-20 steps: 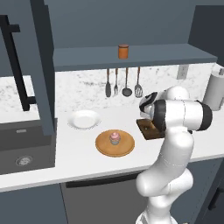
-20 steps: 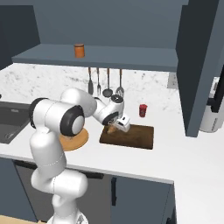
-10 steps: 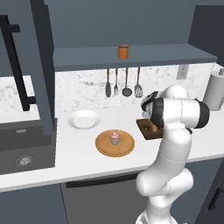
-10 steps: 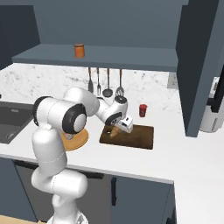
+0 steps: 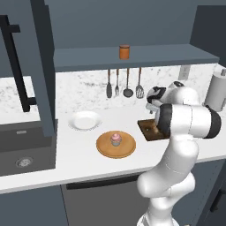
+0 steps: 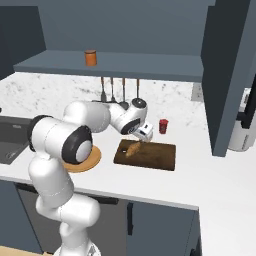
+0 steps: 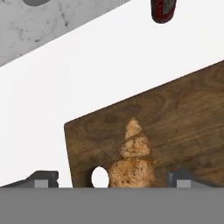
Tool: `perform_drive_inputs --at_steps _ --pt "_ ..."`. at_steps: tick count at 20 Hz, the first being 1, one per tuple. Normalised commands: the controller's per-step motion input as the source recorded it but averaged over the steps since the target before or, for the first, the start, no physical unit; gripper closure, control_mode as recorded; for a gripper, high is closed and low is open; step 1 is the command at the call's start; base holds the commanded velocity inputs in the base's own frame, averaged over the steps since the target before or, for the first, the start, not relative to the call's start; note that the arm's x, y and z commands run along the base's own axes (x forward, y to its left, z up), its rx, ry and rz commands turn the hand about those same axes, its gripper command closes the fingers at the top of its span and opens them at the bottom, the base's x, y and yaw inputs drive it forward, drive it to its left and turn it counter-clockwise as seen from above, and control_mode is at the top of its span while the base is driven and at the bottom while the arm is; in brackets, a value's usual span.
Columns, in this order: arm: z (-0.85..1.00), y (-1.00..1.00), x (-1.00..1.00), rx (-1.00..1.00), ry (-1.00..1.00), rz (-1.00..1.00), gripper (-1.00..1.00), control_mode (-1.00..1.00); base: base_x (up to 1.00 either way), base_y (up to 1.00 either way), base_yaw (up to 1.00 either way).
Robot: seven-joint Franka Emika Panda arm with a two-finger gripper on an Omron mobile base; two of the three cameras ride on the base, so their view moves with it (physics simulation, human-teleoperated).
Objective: From the different types of pastries on the counter, select a croissant and place it on the cutting board. Then retrieve a jar of jam from the cabinet and place it alongside the croissant on the cutting board.
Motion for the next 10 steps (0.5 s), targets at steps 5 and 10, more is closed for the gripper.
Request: perform_drive_inputs --at_steps 5,10 --pt "0.5 0.45 -0.61 0.0 -0.16 0.02 -1.0 -1.0 0.0 0.0 0.0" --pt "0.13 0.73 -0.66 0.0 -0.01 0.07 -1.0 -1.0 0.0 0.0 0.0"
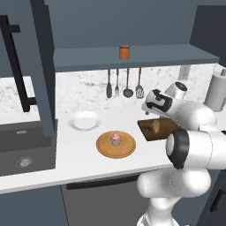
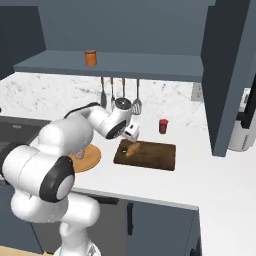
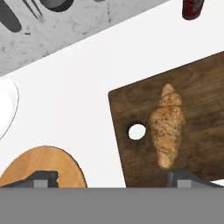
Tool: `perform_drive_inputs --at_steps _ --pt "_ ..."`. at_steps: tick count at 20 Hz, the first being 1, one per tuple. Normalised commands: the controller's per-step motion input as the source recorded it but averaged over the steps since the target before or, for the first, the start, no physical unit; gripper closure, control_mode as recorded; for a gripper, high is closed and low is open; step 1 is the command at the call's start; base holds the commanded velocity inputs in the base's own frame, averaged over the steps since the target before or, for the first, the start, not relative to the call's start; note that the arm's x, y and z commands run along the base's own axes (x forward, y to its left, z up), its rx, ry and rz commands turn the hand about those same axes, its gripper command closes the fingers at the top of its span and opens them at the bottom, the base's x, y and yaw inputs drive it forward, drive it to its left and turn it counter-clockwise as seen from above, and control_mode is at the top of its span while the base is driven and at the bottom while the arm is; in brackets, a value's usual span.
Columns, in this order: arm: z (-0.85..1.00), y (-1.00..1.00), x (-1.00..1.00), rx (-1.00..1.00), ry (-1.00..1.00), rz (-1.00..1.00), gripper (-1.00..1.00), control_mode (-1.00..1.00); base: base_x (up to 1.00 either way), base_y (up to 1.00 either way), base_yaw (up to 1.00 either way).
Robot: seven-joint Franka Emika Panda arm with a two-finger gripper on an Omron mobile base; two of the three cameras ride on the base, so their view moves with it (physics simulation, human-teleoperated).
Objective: From the different types of pastries on the counter, select a croissant and place it on the cutting board. Then retrieve a jar of jam from the cabinet and place it alongside the croissant on the cutting board.
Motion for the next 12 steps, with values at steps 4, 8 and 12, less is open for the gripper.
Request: perform_drive_inputs --at_steps 4,8,12 --pt "0.6 0.83 -0.39 -0.04 -0.01 0.09 -1.0 -1.0 0.0 0.0 0.0" --pt "0.8 0.71 -0.32 -0.05 0.0 0.08 -1.0 -1.0 0.0 0.0 0.0" --pt "0.98 0.45 -0.31 -0.01 0.0 0.06 -1.0 -1.0 0.0 0.0 0.0"
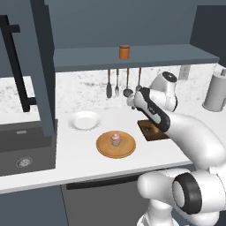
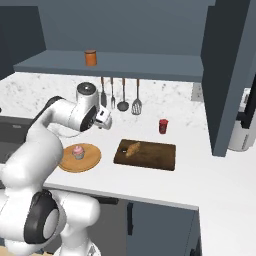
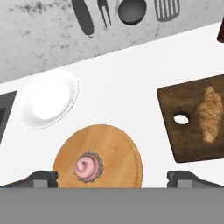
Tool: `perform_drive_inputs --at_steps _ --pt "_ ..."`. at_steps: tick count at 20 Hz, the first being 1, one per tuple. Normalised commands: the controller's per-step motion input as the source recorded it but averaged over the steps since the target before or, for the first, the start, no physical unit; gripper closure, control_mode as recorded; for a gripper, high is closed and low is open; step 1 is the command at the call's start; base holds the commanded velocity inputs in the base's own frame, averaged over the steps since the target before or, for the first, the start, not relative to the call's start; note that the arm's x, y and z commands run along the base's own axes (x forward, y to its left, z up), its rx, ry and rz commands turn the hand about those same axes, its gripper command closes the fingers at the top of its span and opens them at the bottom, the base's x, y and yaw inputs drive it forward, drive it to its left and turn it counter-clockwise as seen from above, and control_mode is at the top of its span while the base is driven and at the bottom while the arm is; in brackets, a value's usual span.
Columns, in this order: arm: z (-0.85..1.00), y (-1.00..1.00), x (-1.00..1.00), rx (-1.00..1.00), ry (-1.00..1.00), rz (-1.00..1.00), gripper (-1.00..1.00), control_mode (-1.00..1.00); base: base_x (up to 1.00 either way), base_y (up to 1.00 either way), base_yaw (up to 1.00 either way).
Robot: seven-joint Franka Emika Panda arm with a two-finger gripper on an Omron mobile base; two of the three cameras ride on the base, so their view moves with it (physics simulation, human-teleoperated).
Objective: From the different types of pastries on the counter, select a croissant and place it on the cutting board. Then retrieve a jar of jam from the cabinet and place it alongside the croissant on the cutting board.
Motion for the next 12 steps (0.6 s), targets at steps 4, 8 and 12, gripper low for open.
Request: perform_drive_inputs --at_steps 4,8,12 --pt "1.0 0.28 -0.14 0.0 0.0 0.04 -1.0 -1.0 0.0 0.0 0.0" --pt "1.0 0.11 0.0 -0.01 0.0 0.01 -1.0 -1.0 0.0 0.0 0.0" --pt "1.0 0.01 -0.02 -0.03 -0.03 0.0 -1.0 -1.0 0.0 0.0 0.0"
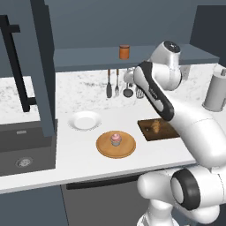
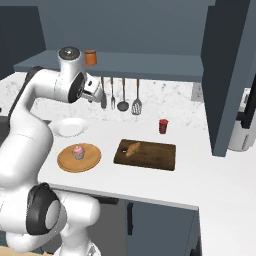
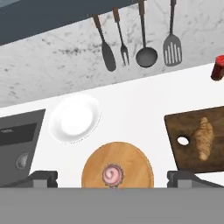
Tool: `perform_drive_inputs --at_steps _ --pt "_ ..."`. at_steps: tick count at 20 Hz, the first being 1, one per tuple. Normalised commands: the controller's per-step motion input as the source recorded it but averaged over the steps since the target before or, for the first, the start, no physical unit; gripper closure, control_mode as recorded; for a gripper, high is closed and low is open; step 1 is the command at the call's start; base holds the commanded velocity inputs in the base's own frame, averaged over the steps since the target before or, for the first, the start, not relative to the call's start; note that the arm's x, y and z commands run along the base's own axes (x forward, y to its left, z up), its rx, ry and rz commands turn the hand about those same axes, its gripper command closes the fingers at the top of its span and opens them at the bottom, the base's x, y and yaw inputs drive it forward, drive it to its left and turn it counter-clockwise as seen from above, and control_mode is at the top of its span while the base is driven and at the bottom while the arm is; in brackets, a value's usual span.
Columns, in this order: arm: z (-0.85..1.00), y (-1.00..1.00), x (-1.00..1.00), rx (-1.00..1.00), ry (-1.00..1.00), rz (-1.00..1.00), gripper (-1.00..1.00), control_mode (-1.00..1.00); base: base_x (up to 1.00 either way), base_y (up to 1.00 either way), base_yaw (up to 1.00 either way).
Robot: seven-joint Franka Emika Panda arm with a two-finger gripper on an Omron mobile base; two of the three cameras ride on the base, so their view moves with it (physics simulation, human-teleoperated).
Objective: From the different types of pastries on the counter, select a croissant and place it on the cutting board. Then retrieve a jar of jam from the cabinet and place it alongside the croissant on the cutting board.
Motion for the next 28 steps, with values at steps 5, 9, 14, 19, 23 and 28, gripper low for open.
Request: perform_drive_inputs --at_steps 5,9,14,19,23,28 --pt "1.0 0.0 -0.02 -0.05 -0.08 0.0 -1.0 -1.0 0.0 0.0 0.0" --pt "0.64 0.03 0.0 -0.03 -0.13 0.01 -1.0 -1.0 0.0 0.0 0.0" --pt "0.01 0.0 0.03 0.0 -0.09 0.03 -1.0 -1.0 0.0 0.0 0.0" --pt "0.0 0.01 0.01 -0.05 -0.38 0.11 -1.0 -1.0 0.0 0.0 0.0" --pt "0.0 0.01 0.0 -0.08 -0.41 0.11 -1.0 -1.0 0.0 0.0 0.0" --pt "-0.03 0.0 0.0 -0.08 -0.31 0.07 -1.0 -1.0 0.0 0.0 0.0"
